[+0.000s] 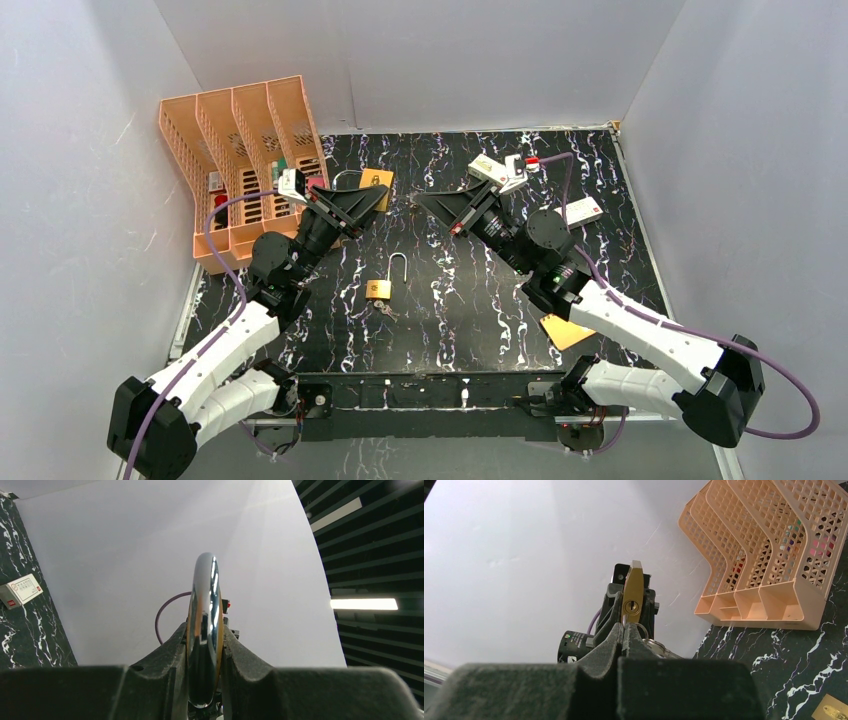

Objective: Unlock with the key

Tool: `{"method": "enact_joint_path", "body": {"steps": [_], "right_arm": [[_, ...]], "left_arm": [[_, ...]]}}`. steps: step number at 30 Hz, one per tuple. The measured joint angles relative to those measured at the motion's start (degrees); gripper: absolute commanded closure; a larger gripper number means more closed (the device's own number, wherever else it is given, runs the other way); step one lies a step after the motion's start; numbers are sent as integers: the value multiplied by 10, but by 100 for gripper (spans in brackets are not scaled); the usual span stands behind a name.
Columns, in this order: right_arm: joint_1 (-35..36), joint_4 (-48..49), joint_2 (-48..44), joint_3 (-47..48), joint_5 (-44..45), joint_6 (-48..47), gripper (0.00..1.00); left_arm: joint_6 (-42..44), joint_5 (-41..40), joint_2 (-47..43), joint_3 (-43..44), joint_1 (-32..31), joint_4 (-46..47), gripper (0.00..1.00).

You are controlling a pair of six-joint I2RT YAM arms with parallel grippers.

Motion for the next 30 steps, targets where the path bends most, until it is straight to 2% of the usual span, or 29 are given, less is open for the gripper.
{"method": "enact_joint_path", "body": {"steps": [30], "right_arm": [[10, 5, 16, 10, 21, -5, 100]], "left_arm": [[0, -7, -1, 0, -1, -3, 100]]}}
